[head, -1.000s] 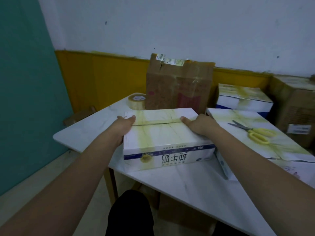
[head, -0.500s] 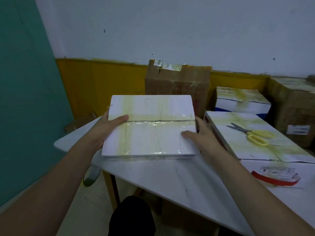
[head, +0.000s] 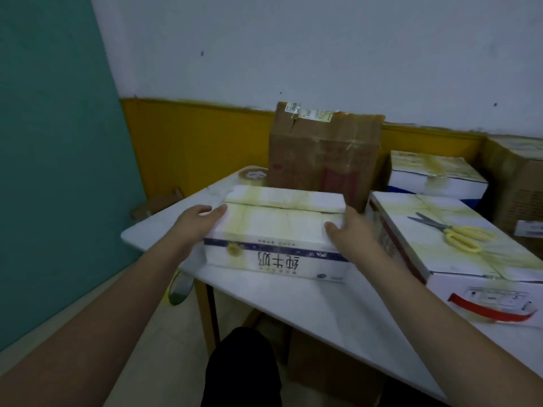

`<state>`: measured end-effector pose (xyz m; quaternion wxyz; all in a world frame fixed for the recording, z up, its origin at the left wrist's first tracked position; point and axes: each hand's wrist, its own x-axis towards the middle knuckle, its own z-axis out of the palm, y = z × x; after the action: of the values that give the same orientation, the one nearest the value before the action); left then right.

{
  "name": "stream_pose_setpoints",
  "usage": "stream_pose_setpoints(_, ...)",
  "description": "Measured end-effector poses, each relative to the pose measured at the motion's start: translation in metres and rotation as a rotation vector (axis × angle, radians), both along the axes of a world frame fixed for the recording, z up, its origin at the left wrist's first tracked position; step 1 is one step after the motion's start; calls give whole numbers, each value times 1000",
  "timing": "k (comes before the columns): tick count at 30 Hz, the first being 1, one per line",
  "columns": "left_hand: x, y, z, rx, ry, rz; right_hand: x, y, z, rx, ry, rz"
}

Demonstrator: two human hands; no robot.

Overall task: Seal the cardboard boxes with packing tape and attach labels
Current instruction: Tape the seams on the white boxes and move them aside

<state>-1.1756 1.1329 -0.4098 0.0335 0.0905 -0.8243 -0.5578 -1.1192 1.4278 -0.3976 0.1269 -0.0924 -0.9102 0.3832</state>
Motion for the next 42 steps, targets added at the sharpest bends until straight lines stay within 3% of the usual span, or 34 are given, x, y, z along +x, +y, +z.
stream_pose_setpoints(3,17,-38,-3,-25,154,168,5,-26,3,331,241,-64)
stream_pose_setpoints(6,43,-71,-24,-44,236,456,15,-75,6,345,666,48)
stream_pose_setpoints(8,48,-82,-46,-4,119,479,25,-111,3,370,828,228)
stream_pose_setpoints(11,44,-89,-72,205,-190,312,31,-148,-12,541,905,512)
stream_pose_setpoints(15,37,-92,-87,232,-315,74,29,-158,-33,588,835,584)
stream_pose_setpoints(17,36,-98,-87,264,-308,10,26,-155,-36,579,815,565)
stream_pose_setpoints(21,42,-107,-57,316,-467,-37,21,-148,-33,549,737,551)
stream_pose_setpoints(23,38,-108,-41,257,-513,-32,21,-151,-28,458,596,575)
stream_pose_setpoints(26,31,-98,-18,20,-529,3,18,-156,-18,303,417,567)
stream_pose_setpoints(30,34,-90,24,-212,-427,-130,17,-156,3,73,405,474)
stream_pose_setpoints(32,46,-80,51,-264,-251,-209,18,-153,14,-53,320,457)
stream_pose_setpoints(34,65,-62,75,-248,-46,-258,18,-151,26,-296,50,477)
stream_pose_setpoints(37,88,-29,93,-95,118,-374,19,-141,47,-760,-345,594)
stream_pose_setpoints(42,103,28,98,29,253,-475,28,-97,72,-806,-209,588)
